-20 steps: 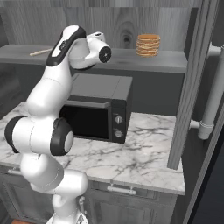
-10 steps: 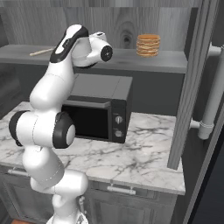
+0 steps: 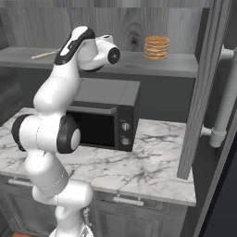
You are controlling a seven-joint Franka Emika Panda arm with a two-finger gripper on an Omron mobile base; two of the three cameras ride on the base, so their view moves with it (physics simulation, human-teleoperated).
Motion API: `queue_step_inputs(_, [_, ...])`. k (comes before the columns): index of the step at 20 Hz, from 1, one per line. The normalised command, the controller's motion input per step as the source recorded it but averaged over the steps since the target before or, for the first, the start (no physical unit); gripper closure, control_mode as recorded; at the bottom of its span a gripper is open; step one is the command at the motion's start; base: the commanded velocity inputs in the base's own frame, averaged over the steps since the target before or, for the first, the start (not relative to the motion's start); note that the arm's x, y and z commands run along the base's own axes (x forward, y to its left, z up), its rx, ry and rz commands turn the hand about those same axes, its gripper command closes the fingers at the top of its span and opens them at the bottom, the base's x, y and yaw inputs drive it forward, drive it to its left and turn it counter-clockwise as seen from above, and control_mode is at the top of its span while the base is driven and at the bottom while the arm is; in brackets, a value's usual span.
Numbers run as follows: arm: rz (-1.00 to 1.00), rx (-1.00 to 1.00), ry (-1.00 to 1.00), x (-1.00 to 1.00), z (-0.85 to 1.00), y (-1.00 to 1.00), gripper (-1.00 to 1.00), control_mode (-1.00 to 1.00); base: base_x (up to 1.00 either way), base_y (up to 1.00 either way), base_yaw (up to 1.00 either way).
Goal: Pick the dish brush and soap dispenser from the cabinet and place them on the counter.
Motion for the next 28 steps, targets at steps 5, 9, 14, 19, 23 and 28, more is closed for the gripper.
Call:
queue_step_inputs(5, [0.00,0.02,0.02,0.11,-0.01,0.00,-1.00,-1.00,0.00,0.00,0.00])
queue_step_inputs(9, [0.00,0.03,0.02,0.09,-0.01,0.00,-1.00,-1.00,0.00,0.00,0.00])
queue_step_inputs(14, [0.00,0.04,0.00,0.08,0.00,0.00,-1.00,-1.00,0.00,0.00,0.00])
queue_step_inputs(19, [0.00,0.05,0.00,0.05,0.00,0.02,-1.00,-1.00,0.00,0.00,0.00])
queue_step_inputs(23, [0.00,0.04,0.00,0.04,0.00,0.03,-1.00,-1.00,0.00,0.00,0.00])
queue_step_inputs(28, [0.00,0.02,0.00,0.04,0.04,0.02,-1.00,-1.00,0.00,0.00,0.00])
